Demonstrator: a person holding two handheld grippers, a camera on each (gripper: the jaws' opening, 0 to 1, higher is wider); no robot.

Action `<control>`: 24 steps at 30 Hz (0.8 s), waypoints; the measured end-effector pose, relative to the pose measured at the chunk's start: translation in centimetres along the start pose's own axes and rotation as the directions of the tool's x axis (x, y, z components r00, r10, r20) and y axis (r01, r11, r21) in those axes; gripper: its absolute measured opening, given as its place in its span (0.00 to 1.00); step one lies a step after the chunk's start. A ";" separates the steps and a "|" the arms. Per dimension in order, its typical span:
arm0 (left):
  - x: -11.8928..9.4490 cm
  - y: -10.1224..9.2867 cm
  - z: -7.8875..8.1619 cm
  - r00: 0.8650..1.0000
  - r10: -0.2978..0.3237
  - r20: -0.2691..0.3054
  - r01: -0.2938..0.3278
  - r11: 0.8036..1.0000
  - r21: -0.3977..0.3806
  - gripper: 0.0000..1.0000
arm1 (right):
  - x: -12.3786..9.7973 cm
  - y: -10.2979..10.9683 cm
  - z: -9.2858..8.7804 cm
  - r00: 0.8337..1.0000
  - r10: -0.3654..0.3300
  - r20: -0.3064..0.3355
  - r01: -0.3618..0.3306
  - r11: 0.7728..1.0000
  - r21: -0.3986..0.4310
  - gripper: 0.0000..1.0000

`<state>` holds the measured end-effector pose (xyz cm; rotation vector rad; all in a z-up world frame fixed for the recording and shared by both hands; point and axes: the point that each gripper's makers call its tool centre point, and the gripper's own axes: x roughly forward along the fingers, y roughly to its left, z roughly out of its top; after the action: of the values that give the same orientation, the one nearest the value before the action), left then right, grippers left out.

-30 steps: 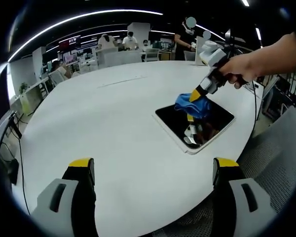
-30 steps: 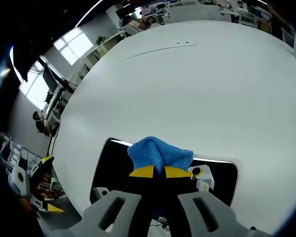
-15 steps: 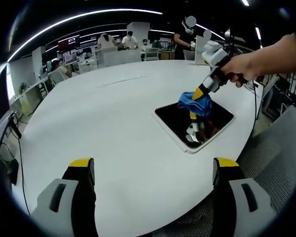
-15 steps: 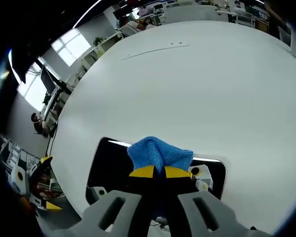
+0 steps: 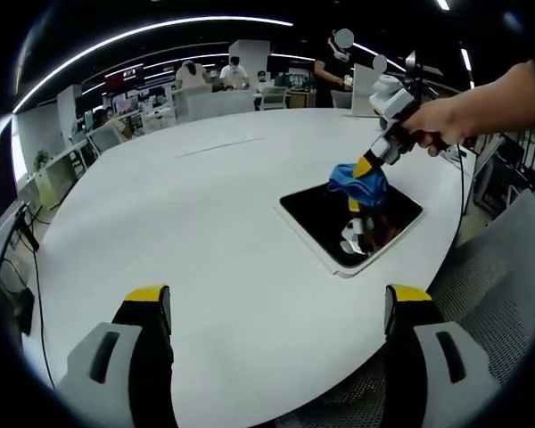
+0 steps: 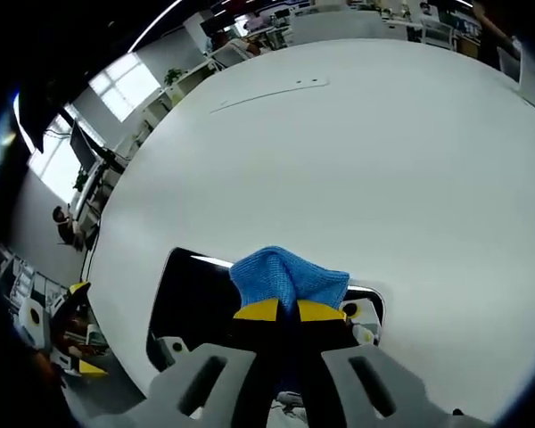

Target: Wipe the mirror surface with the cleaning cloth until all visible marks leave the cleaned area.

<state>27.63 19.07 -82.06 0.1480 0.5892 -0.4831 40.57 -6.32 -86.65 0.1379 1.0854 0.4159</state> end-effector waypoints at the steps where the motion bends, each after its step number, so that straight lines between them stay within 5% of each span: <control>1: 0.0 0.0 0.0 1.000 0.000 0.000 0.000 1.000 0.000 0.99 | 0.0 -0.1 0.0 1.000 -0.002 0.000 0.002 1.000 0.000 0.00; 24: -0.3 -0.3 0.4 1.000 0.000 0.002 0.000 1.000 0.012 0.99 | -0.5 -0.1 -1.1 1.000 -0.016 0.014 0.015 0.999 0.041 0.00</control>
<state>27.50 18.85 -81.58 0.1593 0.5844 -0.4872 39.50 -6.74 -86.81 0.1688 1.0802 0.3778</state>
